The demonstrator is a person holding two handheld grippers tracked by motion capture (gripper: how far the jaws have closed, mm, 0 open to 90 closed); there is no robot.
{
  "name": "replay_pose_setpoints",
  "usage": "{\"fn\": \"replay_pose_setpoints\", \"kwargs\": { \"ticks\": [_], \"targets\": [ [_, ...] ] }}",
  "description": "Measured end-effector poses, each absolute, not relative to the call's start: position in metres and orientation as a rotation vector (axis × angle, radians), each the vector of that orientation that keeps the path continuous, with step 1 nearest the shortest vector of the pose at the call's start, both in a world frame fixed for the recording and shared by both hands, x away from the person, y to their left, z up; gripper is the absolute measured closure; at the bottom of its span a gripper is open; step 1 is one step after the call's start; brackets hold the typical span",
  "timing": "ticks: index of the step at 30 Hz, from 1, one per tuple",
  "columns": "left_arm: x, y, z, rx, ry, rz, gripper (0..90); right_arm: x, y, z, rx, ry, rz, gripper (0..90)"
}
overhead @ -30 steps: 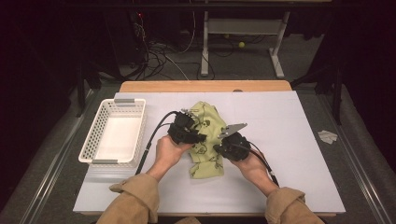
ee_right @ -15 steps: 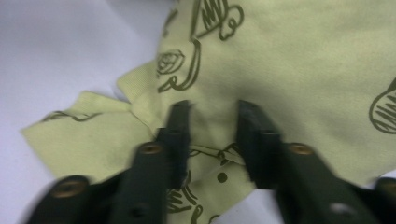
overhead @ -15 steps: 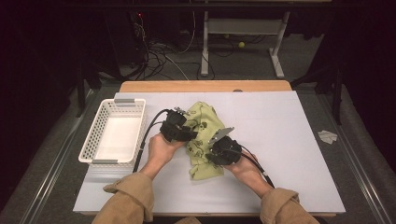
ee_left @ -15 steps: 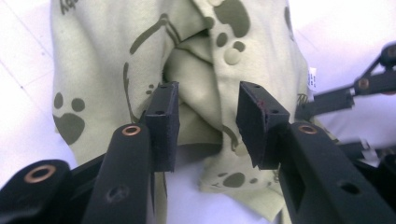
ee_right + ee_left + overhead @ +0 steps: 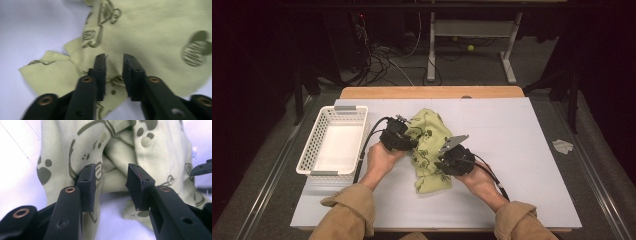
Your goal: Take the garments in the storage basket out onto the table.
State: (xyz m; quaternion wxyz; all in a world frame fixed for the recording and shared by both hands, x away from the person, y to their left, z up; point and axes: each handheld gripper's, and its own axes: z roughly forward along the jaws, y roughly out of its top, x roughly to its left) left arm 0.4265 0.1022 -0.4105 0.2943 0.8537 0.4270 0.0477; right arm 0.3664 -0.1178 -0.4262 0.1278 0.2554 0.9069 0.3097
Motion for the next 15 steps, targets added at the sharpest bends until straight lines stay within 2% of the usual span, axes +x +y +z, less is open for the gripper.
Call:
{"fn": "replay_pose_setpoints", "kwargs": {
  "ticks": [4, 6, 12, 14, 15],
  "targets": [
    [0.437, 0.109, -0.422, 2.289, 1.198, 0.137, 54.3, 0.363, -0.103, -0.431, 0.707, 2.648, 0.914, 64.7],
    [0.442, 0.115, -0.43, 2.259, 1.248, 0.095, 54.3, 0.363, -0.099, -0.431, 0.695, 2.658, 0.909, 63.6],
    [0.443, 0.121, -0.438, 2.259, 1.272, 0.084, 54.3, 0.363, -0.092, -0.435, 0.688, 2.7, 0.886, 59.4],
    [0.442, 0.121, -0.438, 2.27, 1.273, 0.09, 54.3, 0.362, -0.088, -0.44, 0.68, 2.708, 0.843, 62.1],
    [0.441, 0.121, -0.438, 2.272, 1.273, 0.095, 54.2, 0.362, -0.086, -0.443, 0.655, 2.706, 0.796, 76.8]
  ]
}}
